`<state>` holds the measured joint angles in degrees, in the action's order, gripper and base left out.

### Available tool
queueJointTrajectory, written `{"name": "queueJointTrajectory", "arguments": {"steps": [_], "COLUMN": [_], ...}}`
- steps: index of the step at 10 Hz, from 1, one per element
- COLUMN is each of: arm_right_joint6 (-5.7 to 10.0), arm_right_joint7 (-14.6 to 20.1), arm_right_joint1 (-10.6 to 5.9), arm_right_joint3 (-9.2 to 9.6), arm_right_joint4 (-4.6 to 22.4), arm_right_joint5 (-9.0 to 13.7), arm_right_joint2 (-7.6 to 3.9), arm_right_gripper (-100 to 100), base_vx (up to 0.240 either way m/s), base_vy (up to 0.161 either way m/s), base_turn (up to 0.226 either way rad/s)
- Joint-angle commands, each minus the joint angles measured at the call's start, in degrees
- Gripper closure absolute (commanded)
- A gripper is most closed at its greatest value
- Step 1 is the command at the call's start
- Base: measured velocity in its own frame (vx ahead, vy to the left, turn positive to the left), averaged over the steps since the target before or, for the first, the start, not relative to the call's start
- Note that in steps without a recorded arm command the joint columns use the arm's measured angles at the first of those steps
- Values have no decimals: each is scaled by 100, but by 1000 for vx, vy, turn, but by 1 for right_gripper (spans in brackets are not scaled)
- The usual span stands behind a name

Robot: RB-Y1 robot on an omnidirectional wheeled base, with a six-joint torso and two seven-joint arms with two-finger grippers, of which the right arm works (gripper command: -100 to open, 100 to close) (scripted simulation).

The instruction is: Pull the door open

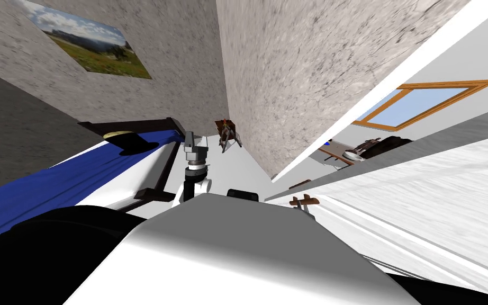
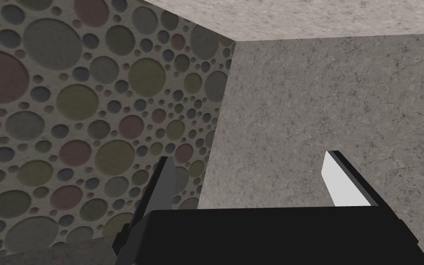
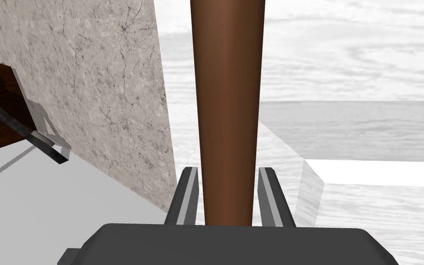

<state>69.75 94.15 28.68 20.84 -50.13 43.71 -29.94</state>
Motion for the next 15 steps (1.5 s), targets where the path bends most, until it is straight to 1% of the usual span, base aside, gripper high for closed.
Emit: {"name": "queueJointTrajectory", "arguments": {"steps": [1,6,7,8,15], "arm_right_joint6": [66,325,294,338,595], "arm_right_joint7": [9,66,66,76,134], "arm_right_joint1": [18,87,40,55,77], "arm_right_joint3": [74,437,399,491,841], "arm_right_joint4": [-19,-65,-49,-48,-44], "arm_right_joint5": [-70,-404,-371,-457,-824], "arm_right_joint2": [-23,-134,-115,-132,-261], "arm_right_gripper": [100,100,100,100,100], "base_vx": [-197,-241,-105,-133,-209], "base_vy": [-35,-23,7,-19,-48], "base_turn": [52,43,9,52,52]}}
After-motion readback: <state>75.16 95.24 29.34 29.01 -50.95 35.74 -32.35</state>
